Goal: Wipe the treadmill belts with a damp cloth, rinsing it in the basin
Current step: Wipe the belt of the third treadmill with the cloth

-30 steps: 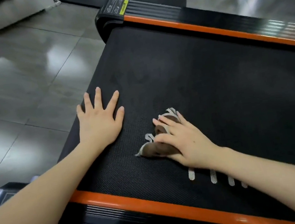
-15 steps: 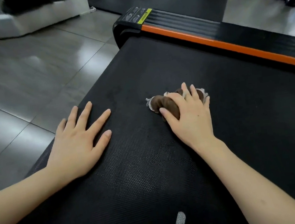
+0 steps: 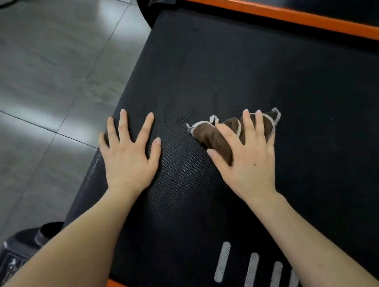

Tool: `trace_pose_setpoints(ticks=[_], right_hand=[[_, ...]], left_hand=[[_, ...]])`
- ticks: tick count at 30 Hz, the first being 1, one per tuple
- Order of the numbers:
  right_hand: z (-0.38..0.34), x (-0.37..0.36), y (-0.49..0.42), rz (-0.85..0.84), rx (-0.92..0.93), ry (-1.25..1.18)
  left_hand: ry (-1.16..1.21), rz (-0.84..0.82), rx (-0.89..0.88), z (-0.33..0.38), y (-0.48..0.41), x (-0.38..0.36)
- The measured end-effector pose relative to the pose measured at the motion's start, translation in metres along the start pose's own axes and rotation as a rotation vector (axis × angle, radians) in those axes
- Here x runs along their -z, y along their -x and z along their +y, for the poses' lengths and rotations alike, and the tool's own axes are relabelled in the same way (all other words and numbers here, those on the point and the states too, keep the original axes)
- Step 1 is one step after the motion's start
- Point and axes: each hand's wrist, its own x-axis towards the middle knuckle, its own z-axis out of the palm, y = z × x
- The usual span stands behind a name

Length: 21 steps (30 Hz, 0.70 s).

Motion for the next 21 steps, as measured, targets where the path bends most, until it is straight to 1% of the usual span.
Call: trace_pose_setpoints(ticks=[3, 6, 8, 12, 14, 16, 18, 21], right_hand=[[0.004, 0.005, 0.0, -0.037, 0.036, -0.028], [0.004, 0.005, 0.002, -0.057, 0.018, -0.01], [-0.001, -0.002, -0.017, -0.066, -0.064, 0.023], [-0.03, -0.02, -0.099, -0.04, -0.359, -0.005], [-0.042, -0.029, -0.109, 0.0, -0.416, 0.002], [-0.053, -0.028, -0.085, 0.008, -0.359, -0.011], [-0.069, -0.022, -0.034, -0.02, -0.297, -0.028], [-0.102, -0.011, 0.063, -0.141, -0.284, 0.002]], left_hand=[[0.001, -0.024, 0.001, -0.001, 0.001, 0.001], [0.016, -0.038, -0.001, -0.001, 0.0, 0.0], [0.01, -0.061, 0.001, -0.001, 0.0, 0.001], [0.028, -0.091, -0.011, -0.002, -0.001, 0.002], [0.037, -0.107, -0.018, -0.003, -0.002, 0.0], [0.049, -0.129, -0.022, -0.004, -0.002, 0.0], [0.061, -0.138, -0.038, -0.004, -0.002, 0.001], [0.093, -0.165, -0.033, -0.007, -0.003, 0.003]])
